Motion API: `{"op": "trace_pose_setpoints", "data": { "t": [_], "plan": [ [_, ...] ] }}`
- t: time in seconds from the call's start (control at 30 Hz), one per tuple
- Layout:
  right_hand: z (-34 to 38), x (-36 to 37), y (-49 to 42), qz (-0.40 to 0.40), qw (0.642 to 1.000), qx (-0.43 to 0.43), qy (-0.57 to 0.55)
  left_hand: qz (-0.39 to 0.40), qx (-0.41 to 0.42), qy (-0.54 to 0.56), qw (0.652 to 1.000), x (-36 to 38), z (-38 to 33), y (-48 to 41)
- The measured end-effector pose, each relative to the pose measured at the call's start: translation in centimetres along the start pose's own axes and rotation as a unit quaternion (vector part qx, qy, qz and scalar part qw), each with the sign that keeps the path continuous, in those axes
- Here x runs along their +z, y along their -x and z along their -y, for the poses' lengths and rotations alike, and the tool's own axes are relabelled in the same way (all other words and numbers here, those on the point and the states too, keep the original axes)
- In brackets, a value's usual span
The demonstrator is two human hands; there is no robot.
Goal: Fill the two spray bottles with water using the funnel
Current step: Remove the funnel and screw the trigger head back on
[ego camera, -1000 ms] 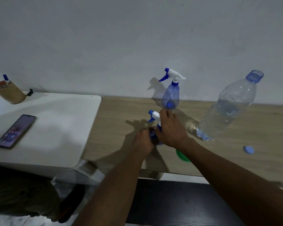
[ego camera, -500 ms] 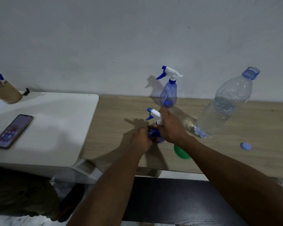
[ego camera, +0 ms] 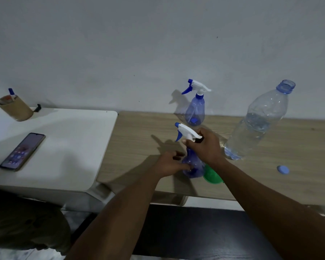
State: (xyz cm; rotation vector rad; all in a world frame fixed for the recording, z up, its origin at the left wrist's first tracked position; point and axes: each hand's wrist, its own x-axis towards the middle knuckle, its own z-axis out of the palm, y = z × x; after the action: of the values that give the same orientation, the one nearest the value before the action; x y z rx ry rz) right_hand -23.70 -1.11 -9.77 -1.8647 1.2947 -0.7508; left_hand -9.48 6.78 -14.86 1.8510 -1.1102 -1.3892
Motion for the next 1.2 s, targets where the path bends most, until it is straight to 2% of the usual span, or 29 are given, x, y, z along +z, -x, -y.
{"op": "trace_pose_setpoints", "data": {
  "t": [0.07,0.13,0.3,0.37,0.6,0.8,1.2],
  "plan": [
    [-0.3,0.1,0.4,-0.019,0.998,0.045,-0.033,0.048,-0.018,0.011,0.999,0.0,-0.7,0.6],
    [-0.6,0.3,1.0,-0.023,0.986,0.106,-0.129,0.079,-0.04,0.029,0.996,0.0,-0.8,1.0],
    [-0.4,1.1,1.7,0.016,0.909,0.241,-0.341,0.105,-0.057,0.059,0.991,-0.3,-0.6,1.9],
    [-0.4,1.8,1.5,0.027,0.883,0.257,-0.391,0.112,-0.063,0.066,0.989,-0.4,-0.8,2.5],
    [-0.5,3.3,1.8,0.042,0.885,0.273,-0.376,0.155,-0.114,0.086,0.978,0.0,-0.3,3.6],
    [-0.8,4.2,2.5,0.028,0.907,0.262,-0.327,0.193,-0.128,0.064,0.971,0.6,-0.4,4.4],
    [-0.6,4.2,2.5,0.015,0.908,0.275,-0.316,0.197,-0.145,0.111,0.963,0.3,-0.6,4.6]
  ]
}}
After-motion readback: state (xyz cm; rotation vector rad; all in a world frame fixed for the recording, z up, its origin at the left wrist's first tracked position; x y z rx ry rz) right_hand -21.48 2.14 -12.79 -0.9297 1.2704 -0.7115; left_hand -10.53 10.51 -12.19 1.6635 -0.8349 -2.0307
